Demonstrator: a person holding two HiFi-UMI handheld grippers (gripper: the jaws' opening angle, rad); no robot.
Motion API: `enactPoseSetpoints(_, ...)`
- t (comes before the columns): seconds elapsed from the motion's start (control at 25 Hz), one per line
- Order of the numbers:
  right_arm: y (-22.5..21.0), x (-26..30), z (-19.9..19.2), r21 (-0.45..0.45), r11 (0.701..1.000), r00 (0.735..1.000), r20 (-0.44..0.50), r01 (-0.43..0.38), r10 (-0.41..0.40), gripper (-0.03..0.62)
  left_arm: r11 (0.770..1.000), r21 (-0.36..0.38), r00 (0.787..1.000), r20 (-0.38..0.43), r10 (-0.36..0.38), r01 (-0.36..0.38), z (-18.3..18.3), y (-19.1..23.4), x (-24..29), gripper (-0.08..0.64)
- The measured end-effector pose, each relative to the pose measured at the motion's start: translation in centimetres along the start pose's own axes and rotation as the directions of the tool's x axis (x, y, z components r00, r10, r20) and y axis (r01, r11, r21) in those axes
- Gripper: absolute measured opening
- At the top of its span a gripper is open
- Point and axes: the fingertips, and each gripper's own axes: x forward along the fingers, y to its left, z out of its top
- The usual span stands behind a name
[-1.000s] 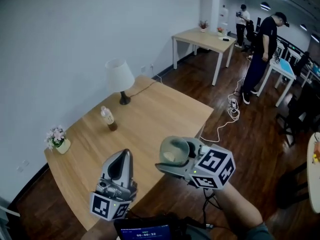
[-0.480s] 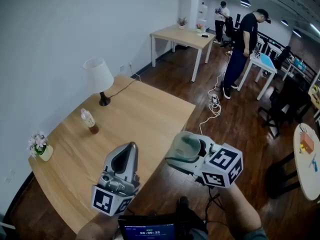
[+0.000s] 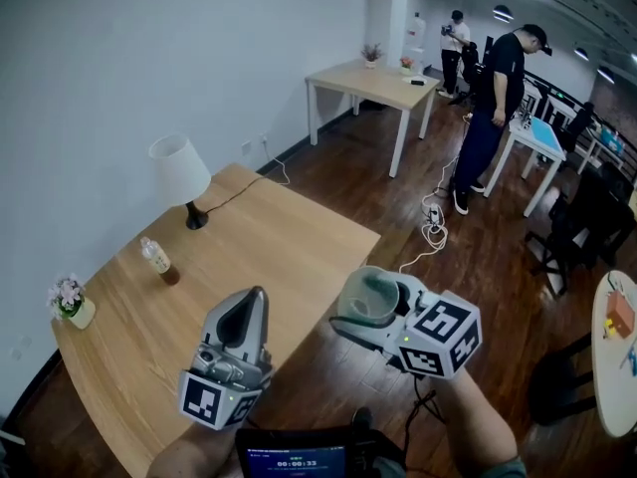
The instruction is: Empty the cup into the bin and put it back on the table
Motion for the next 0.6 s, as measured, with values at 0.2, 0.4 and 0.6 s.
enactPoseSetpoints(0.2, -5.3, -0.7, -0.5, -0.042, 0.998, 0.999, -0.01, -0.054, 0.054, 0.387, 0.996, 0.055, 0.997, -0.04, 0.068, -0.066, -3.4, -1.0, 4.0, 0.0)
enactPoseSetpoints(0.4, -10.0, -0.7, -0.7, -0.074, 0.991, 0.993, -0.023, -0.114, 0.112, 0.387, 0.984, 0.093, 0.981, -0.114, 0.159, -0.149, -6.6, -1.8, 7.3, 0.0)
enactPoseSetpoints(0.6, -14.1, 1.2, -1.0, -0.086, 0.986, 0.989, -0.041, -0.142, 0.139, 0.387, 0.963, 0.123, 0.939, -0.223, 0.262, -0.239, -10.2, -0.2, 9.4, 0.0)
